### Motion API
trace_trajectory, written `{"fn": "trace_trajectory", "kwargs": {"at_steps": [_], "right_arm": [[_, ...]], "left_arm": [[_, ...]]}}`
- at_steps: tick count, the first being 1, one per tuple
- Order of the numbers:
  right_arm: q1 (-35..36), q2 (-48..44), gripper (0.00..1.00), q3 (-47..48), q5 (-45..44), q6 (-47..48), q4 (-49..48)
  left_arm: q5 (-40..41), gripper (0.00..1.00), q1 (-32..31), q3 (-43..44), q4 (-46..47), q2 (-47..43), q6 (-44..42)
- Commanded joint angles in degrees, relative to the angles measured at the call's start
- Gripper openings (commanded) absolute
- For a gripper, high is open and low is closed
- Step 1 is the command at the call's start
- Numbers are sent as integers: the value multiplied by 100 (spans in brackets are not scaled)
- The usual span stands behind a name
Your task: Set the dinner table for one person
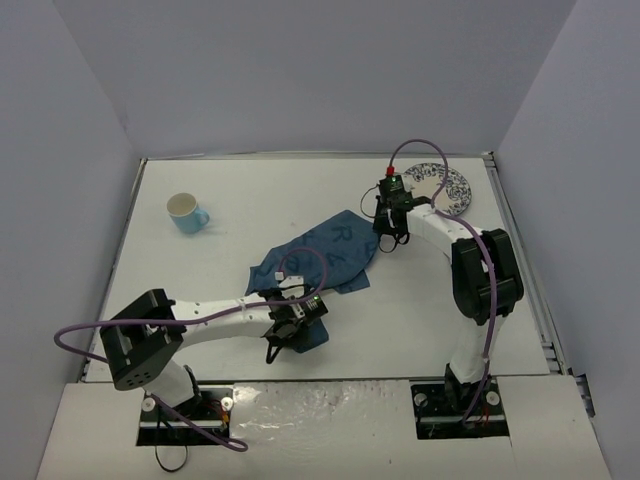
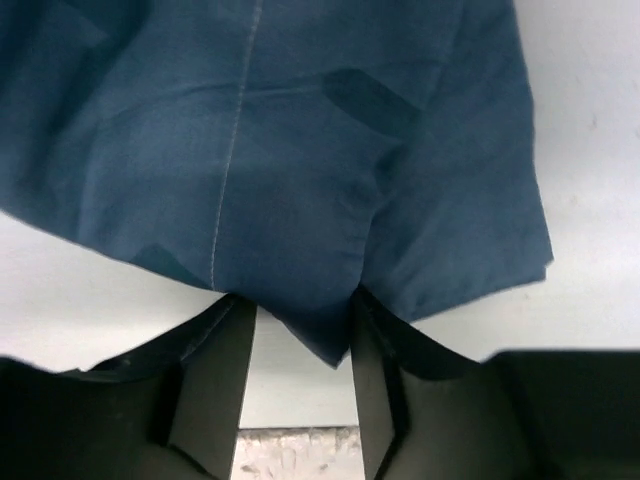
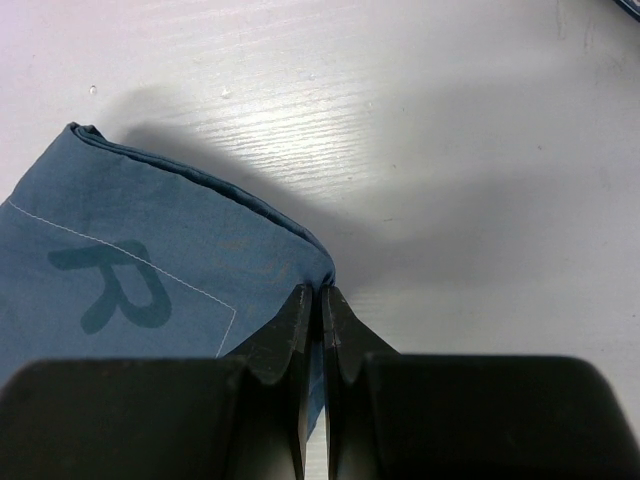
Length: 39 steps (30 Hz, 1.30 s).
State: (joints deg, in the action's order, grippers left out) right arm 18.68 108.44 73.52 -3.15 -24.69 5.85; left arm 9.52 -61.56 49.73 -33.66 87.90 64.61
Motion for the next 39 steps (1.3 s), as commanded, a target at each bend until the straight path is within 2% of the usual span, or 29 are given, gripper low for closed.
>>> {"fn": "trace_trajectory", "kwargs": {"at_steps": [1,2,4,7,10,11,12,13,14,17,19,20,22,25,28,31,35,38,39], "right_arm": [[-88,-231,0,193,16,-76,-66],[-101,-242,0,210,22,-65,-65],[-136,-270,0,267,51,-36,-57],[-181,-289,0,553,186,47,-40],[-181,-228,0,1163,370,315,57],[-181,-217,0,1381,503,323,61],[-181,-94,0,1765,655,410,104],[-181,-78,0,2038,764,466,110],[-176,66,0,2403,909,531,153],[-172,564,0,3879,1338,637,389],[-172,740,0,4428,1589,636,450],[-172,1002,0,5310,1820,617,508],[-165,1258,0,6294,2280,597,505],[-136,1202,0,6791,2766,950,453],[-131,683,0,6379,2910,1359,215],[-152,5,0,4955,2902,1656,-360],[-177,-720,0,3465,2570,2011,-526],[-300,-1173,0,1922,1866,2223,-772],[-313,-1254,0,1551,1792,2223,-859]], "left_arm": [[694,14,-20,-51,115,49,338],[788,7,28,-37,46,53,295],[917,0,185,26,-189,-17,118],[1272,0,427,415,-751,-337,-361],[1604,0,867,1307,-1448,-834,-1517],[1690,0,1030,1348,-1479,-853,-1840],[1770,0,1327,1781,-1811,-1040,-2412],[1848,0,1507,2084,-1854,-1065,-2487],[1960,0,1700,2644,-2070,-1122,-2976],[2399,0,2262,3849,-2627,-1168,-4206],[2553,0,2441,4609,-2725,-1155,-4696],[2714,0,2518,5276,-2884,-1129,-4973],[3084,0,2535,5815,-3071,-1134,-5408],[3271,0,2512,6354,-3168,-1394,-5799],[3123,0,2404,6192,-3177,-1887,-5918],[2772,0,2261,5668,-3238,-2419,-5851],[1680,0,2095,4846,-3417,-2809,-5154],[913,0,1453,2971,-2784,-3152,-4188],[861,0,1203,2851,-2548,-3216,-3949]]}}
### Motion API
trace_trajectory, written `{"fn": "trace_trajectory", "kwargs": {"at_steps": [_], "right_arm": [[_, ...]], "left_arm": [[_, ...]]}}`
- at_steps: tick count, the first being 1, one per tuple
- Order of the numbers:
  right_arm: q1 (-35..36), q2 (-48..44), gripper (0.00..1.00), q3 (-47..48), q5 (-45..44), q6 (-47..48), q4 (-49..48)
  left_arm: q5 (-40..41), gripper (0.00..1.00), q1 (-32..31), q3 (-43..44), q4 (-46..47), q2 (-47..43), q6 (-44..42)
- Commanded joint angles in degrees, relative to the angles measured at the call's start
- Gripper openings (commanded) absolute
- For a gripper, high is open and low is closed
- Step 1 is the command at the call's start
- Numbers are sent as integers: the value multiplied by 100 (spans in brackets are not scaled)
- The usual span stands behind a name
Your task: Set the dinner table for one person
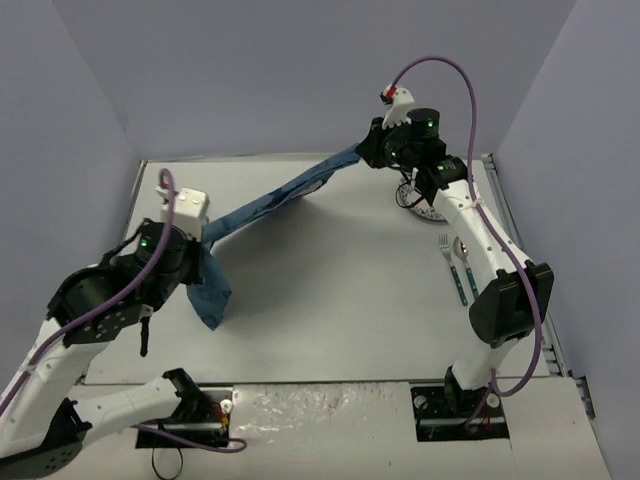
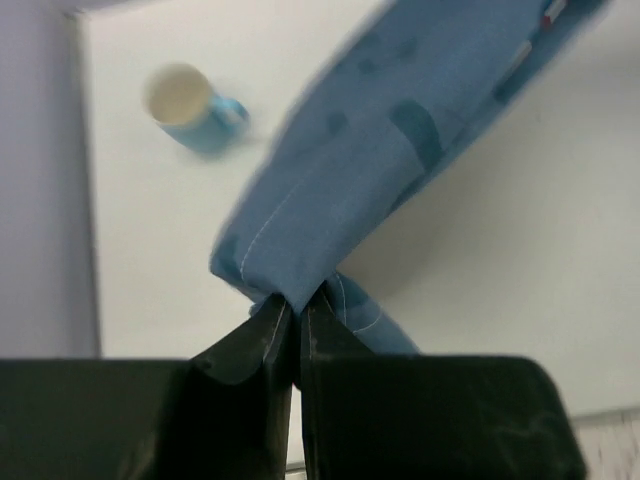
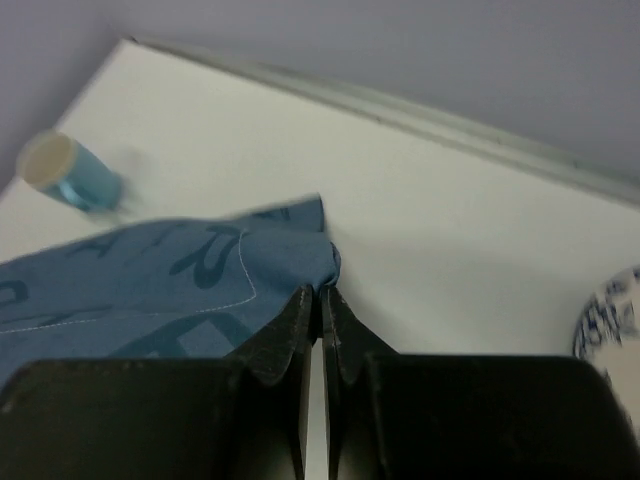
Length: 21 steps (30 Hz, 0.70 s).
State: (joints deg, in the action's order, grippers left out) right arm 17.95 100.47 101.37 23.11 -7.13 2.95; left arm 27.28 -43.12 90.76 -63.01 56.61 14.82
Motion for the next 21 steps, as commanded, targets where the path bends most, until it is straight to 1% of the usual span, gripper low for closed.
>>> {"fn": "trace_trajectory", "kwargs": {"at_steps": [1,2,3,4,5,7,9,12,14,15,17,18,19,21], "right_arm": [[-306,-562,0,-1820,-960,439,-739],[-404,-664,0,-2431,-1144,394,-918],[-499,-694,0,-2665,-1328,329,-978],[-560,-720,0,-2903,-1392,301,-1021],[-621,-770,0,-3256,-1469,268,-1080],[-753,-801,0,-3616,-1643,220,-1121],[-852,-815,0,-3820,-1823,90,-1121],[-895,-774,0,-4075,-2061,-144,-1076],[-937,-743,0,-4206,-2451,-321,-1038],[-985,-718,0,-4237,-2540,-421,-1018],[-1039,-639,0,-4229,-2707,-582,-892],[-1039,-610,3,-4164,-2888,-604,-819],[-1040,-577,14,-4122,-2938,-621,-700],[-1039,-607,32,-3956,-3035,-631,-510]], "left_arm": [[-953,0,-1087,-1711,808,-142,1414],[-988,0,-1596,-2340,1259,-177,1853],[-996,0,-1965,-2748,1425,-126,2178],[-1037,0,-1981,-2936,1619,-67,2330],[-1056,0,-2292,-3061,1889,33,2469],[-1178,0,-2639,-3231,2159,343,2647],[-1225,0,-2840,-3270,2267,715,2797],[-1288,6,-2930,-3381,2527,1006,2910],[-1194,11,-2915,-3404,2640,1081,2952],[-1155,21,-2907,-3401,2744,1131,2946],[-1008,53,-2838,-3340,2855,1250,2940],[-964,59,-2751,-3304,2856,1280,2947],[-954,68,-2677,-3240,2856,1328,2963],[-1000,79,-2400,-3216,2850,1310,3008]]}}
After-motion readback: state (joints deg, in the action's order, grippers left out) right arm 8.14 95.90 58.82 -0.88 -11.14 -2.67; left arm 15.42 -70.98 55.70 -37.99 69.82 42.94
